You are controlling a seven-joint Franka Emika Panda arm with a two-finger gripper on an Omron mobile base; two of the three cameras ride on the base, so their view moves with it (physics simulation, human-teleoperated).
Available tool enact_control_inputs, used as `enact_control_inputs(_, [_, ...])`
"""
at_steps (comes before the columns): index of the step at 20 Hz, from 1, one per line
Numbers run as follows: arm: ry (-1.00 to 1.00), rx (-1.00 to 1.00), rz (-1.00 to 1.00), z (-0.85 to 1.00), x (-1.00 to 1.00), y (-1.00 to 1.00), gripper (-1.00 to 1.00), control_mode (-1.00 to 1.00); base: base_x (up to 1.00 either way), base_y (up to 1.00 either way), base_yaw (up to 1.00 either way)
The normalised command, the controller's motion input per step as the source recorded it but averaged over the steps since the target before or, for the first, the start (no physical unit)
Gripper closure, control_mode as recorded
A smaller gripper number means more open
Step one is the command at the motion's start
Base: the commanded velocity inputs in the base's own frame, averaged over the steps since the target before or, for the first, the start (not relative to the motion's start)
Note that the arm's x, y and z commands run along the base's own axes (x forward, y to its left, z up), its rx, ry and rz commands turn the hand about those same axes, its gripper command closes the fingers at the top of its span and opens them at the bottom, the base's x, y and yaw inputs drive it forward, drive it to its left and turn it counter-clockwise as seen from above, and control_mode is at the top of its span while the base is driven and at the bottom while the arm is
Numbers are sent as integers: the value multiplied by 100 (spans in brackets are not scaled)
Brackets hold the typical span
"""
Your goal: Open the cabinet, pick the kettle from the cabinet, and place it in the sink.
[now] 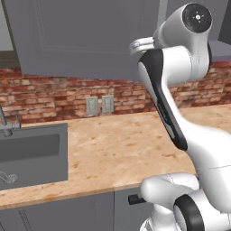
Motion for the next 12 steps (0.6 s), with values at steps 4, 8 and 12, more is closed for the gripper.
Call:
enact_control_inputs(4, [0,-4,0,8,-49,57,100,-100,0,0,0])
enact_control_inputs(8, [0,0,0,7,-45,62,100,-100,0,0,0])
enact_control_inputs(12, [0,0,0,3,-42,65,100,-100,0,0,0])
